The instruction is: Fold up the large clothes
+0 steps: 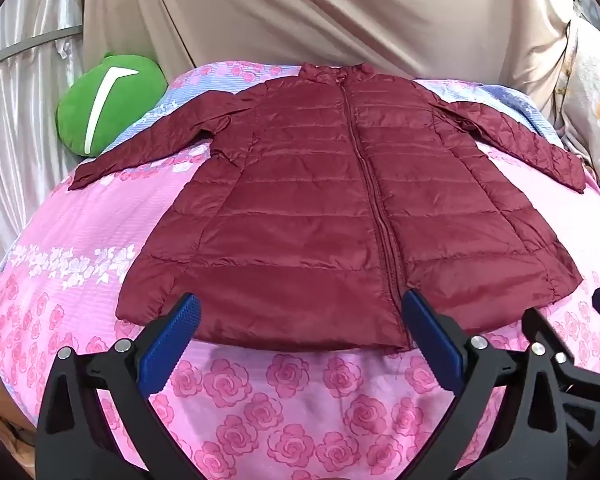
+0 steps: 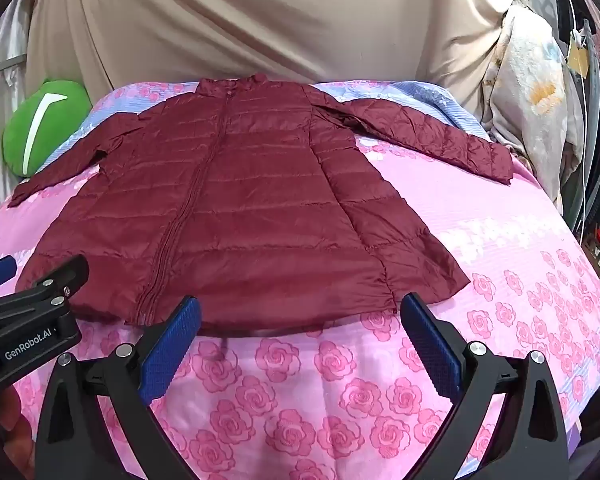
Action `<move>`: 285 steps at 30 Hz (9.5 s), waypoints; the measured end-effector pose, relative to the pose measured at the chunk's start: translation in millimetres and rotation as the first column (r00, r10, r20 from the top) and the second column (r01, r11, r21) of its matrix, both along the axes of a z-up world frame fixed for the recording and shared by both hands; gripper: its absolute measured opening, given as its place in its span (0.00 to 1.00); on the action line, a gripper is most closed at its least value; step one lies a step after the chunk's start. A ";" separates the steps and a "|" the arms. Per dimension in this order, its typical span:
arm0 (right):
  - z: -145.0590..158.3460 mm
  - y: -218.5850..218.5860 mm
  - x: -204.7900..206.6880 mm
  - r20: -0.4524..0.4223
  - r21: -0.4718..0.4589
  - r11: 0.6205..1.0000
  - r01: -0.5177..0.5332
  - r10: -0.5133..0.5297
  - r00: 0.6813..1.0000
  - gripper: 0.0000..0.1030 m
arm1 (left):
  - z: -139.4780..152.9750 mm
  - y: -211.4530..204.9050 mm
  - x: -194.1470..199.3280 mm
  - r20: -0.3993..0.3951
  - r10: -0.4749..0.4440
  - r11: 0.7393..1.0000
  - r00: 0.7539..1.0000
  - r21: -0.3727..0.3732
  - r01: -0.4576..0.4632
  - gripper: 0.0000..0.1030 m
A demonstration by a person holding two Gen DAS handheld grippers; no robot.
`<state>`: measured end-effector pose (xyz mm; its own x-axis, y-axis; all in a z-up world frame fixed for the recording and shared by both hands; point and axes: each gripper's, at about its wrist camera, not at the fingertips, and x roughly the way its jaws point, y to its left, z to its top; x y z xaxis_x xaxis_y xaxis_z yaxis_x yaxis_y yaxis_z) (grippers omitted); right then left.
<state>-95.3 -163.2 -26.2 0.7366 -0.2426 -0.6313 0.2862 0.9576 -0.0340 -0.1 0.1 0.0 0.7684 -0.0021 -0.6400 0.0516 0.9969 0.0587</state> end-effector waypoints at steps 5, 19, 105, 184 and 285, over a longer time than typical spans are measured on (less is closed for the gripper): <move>2.0 -0.1 -2.7 0.009 -0.001 1.000 0.001 -0.001 1.000 0.95 | -0.8 -3.8 -5.9 0.008 0.008 1.000 1.000 0.019 -0.009 0.95; -9.3 0.4 -3.0 -0.024 0.008 1.000 0.005 -0.005 1.000 0.95 | -5.2 -5.4 -2.6 -0.033 0.008 1.000 0.999 0.022 -0.008 0.95; -29.8 -0.3 -0.8 -0.057 0.016 1.000 0.012 -0.011 0.998 0.95 | -30.8 2.6 8.5 -0.086 0.034 0.999 0.996 0.026 -0.031 0.95; 74.3 -162.4 443.1 0.168 0.331 0.901 -0.281 0.237 0.957 0.67 | -9.4 84.6 408.7 -0.167 -0.139 0.921 0.976 -0.385 0.065 0.95; -33.5 -74.8 250.6 -0.059 0.238 0.947 -0.214 0.234 0.971 0.51 | 192.3 69.2 338.8 0.281 -0.219 0.884 0.935 -0.349 0.311 0.01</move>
